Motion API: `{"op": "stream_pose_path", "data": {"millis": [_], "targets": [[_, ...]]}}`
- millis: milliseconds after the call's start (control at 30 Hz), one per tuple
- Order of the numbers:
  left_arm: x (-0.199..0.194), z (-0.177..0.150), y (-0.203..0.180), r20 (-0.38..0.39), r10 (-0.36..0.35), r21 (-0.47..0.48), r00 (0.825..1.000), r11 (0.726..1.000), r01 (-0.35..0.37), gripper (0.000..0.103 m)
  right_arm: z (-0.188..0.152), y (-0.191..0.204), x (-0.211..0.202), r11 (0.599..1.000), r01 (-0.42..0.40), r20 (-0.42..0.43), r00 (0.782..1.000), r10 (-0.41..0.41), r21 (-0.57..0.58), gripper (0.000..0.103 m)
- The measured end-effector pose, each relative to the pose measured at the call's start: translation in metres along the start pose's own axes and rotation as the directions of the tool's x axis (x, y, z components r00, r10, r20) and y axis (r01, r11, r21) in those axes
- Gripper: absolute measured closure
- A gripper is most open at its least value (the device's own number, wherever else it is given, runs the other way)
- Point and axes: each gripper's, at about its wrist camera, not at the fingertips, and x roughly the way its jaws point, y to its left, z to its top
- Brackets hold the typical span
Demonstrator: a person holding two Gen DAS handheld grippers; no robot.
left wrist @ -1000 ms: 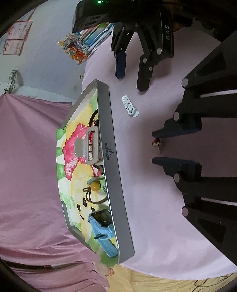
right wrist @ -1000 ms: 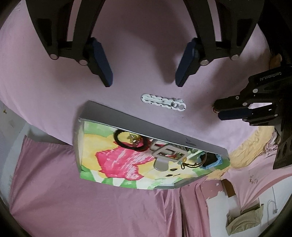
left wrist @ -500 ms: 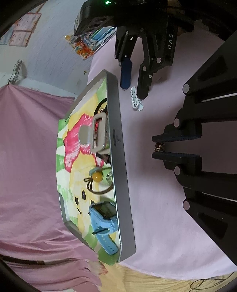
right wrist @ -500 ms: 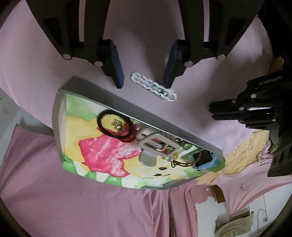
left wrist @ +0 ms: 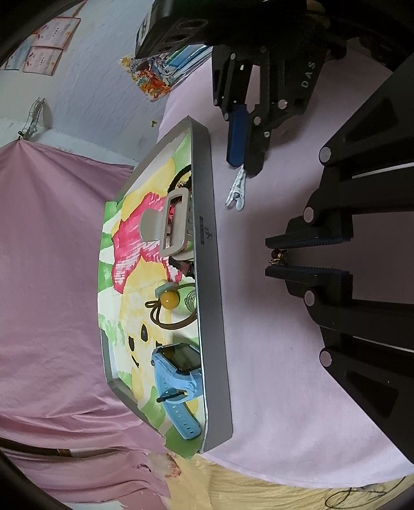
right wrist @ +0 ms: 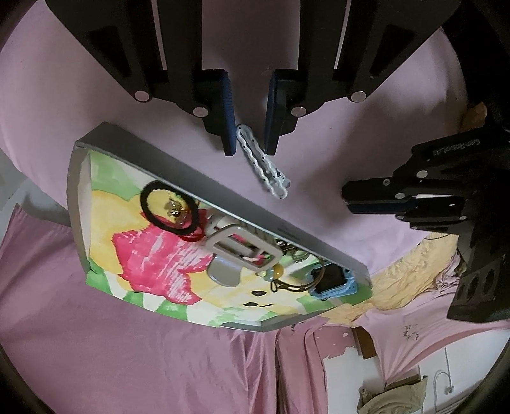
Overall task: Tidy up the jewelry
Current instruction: 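Carry the gold earring with the left gripper while the right gripper carries the white chain into the tray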
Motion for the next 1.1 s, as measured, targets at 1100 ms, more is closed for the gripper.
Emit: {"op": "stream_pose_path", "data": {"millis": [1100], "targets": [[-0.019,0.009,-0.001,0.118,-0.018,-0.027,0.993,0.999,0.021,0.093,-0.015,-0.004,-0.028,0.966,-0.126,0.142,0.985,0.095,0.226,0.1]]}}
